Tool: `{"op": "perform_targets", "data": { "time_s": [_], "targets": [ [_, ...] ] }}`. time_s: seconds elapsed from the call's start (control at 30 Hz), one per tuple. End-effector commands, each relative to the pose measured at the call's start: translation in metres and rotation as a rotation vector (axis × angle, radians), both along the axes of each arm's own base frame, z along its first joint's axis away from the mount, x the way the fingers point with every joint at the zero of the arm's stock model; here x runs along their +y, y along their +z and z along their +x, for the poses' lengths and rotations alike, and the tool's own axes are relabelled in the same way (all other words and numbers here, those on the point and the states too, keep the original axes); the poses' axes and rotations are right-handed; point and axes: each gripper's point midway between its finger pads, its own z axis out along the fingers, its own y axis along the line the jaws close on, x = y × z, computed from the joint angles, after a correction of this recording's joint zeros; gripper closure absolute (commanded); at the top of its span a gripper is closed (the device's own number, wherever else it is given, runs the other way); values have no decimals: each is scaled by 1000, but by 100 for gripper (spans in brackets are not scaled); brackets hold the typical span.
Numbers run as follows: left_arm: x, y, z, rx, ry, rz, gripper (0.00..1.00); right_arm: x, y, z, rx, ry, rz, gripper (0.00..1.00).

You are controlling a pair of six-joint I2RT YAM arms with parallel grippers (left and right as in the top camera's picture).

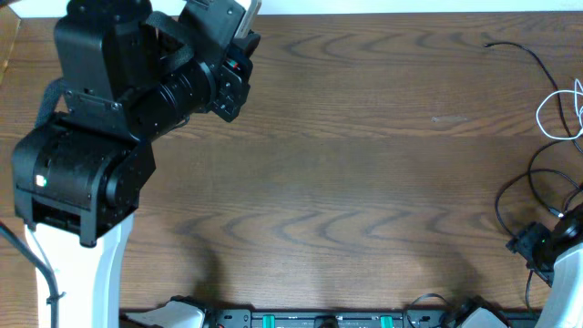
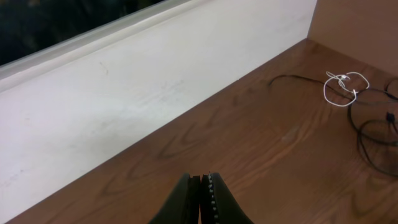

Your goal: Untangle cables

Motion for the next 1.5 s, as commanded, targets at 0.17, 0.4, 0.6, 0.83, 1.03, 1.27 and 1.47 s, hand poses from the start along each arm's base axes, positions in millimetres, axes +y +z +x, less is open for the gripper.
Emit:
{"op": "perform_targets", "data": {
  "time_s": [0.17, 0.4, 0.6, 0.83, 1.03, 1.27, 1.47],
  "targets": [
    [5, 9, -9, -37, 4, 2, 92, 1, -7, 2, -3, 20, 25, 62],
    [6, 12, -11, -44, 3, 0, 92, 2, -7, 0, 0, 10, 28, 79],
    [6, 13, -12, -47, 4, -1, 92, 7, -8, -8, 20, -32, 55, 77],
    [7, 14, -12, -50, 4, -3, 92, 2, -9, -13, 32, -85, 43, 97],
    [7, 16, -14, -57, 4, -5, 92, -2, -9, -18, 25, -126, 49, 98],
    [7, 17, -14, -64, 4, -7, 92, -1, -9, -15, 8, -120, 58, 99],
    [7, 18, -14, -67, 3, -8, 92, -7, 2, 21, -150, -19, 63, 99]
  ]
}}
